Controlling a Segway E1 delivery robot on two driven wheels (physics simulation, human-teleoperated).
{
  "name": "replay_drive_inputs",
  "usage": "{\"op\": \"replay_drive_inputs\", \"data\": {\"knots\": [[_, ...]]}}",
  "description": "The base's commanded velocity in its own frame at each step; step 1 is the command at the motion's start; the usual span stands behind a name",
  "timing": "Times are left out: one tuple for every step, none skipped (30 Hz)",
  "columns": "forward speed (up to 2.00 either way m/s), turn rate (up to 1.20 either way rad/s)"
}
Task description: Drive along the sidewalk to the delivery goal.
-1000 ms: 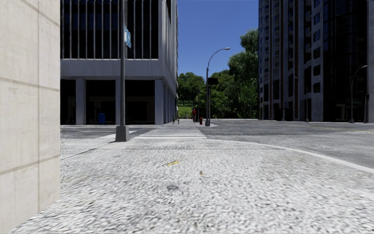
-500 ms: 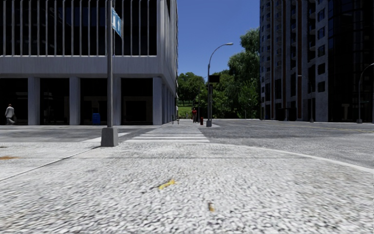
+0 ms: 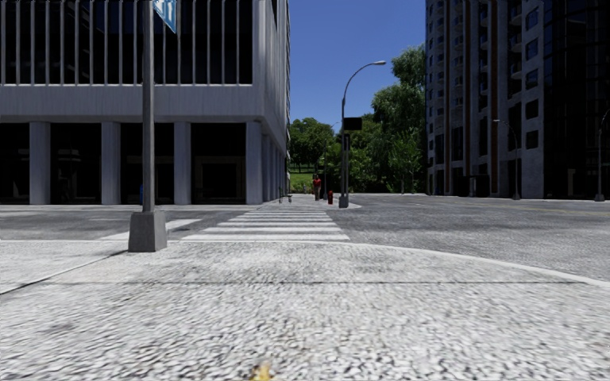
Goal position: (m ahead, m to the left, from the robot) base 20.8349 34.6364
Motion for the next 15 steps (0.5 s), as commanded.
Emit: {"op": "replay_drive_inputs", "data": {"knots": [[2.00,0.00],[2.00,0.00],[2.00,0.00],[2.00,0.00],[2.00,0.00],[2.00,0.00],[2.00,0.00],[2.00,0.00],[2.00,0.00],[2.00,0.00],[2.00,0.00],[2.00,0.00],[2.00,0.00],[2.00,0.00],[2.00,0.00]]}}
